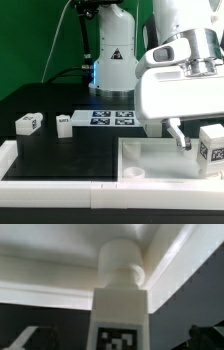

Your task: Assemble one leg

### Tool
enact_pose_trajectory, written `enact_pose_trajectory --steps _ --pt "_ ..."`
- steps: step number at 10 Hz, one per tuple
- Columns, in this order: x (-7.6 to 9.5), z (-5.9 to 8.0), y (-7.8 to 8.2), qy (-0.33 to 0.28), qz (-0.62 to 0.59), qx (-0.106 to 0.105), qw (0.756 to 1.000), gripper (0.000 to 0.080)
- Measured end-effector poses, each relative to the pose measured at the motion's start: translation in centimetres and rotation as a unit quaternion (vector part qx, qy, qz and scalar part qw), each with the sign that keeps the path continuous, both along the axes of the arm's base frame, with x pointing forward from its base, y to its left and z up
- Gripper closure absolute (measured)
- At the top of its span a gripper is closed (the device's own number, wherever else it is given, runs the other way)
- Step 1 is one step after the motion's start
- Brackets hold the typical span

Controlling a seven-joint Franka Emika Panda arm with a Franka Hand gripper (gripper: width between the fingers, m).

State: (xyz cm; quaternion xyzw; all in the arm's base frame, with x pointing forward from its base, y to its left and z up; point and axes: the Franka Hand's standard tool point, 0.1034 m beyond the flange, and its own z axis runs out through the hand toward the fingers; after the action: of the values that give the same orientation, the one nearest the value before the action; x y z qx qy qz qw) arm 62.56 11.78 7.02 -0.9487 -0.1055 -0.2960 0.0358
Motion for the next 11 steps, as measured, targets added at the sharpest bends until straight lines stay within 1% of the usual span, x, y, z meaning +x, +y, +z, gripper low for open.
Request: enact_pose_trajectory --steps 1,3,4,6,7,8,9,10,11 --pt "0.2 0.9 0.0 0.01 0.002 0.0 1.0 0.0151" --pt "1.1 3.5 -0.1 0.028 0.005 -0.001 1.0 0.0151" --pt "1.6 4.0 -0.3 0.031 0.006 -0.002 0.999 0.0151" --pt "1.5 3.9 -0.2 0.037 0.007 -0.001 0.999 0.0151" --pt "1.3 3.7 0.0 0.05 0.007 -0.001 0.999 0.0151" --pt "0.6 3.3 0.7 0.123 0.012 0.001 0.992 0.0151" --pt "0.6 3.6 0.9 0.172 0.017 0.0 0.985 0.0151" --pt "1.3 3.2 0.2 0.192 0.015 -0.002 0.981 0.0151" --pt "0.5 2.5 -0.2 0.255 0.019 -0.007 0.967 0.0151"
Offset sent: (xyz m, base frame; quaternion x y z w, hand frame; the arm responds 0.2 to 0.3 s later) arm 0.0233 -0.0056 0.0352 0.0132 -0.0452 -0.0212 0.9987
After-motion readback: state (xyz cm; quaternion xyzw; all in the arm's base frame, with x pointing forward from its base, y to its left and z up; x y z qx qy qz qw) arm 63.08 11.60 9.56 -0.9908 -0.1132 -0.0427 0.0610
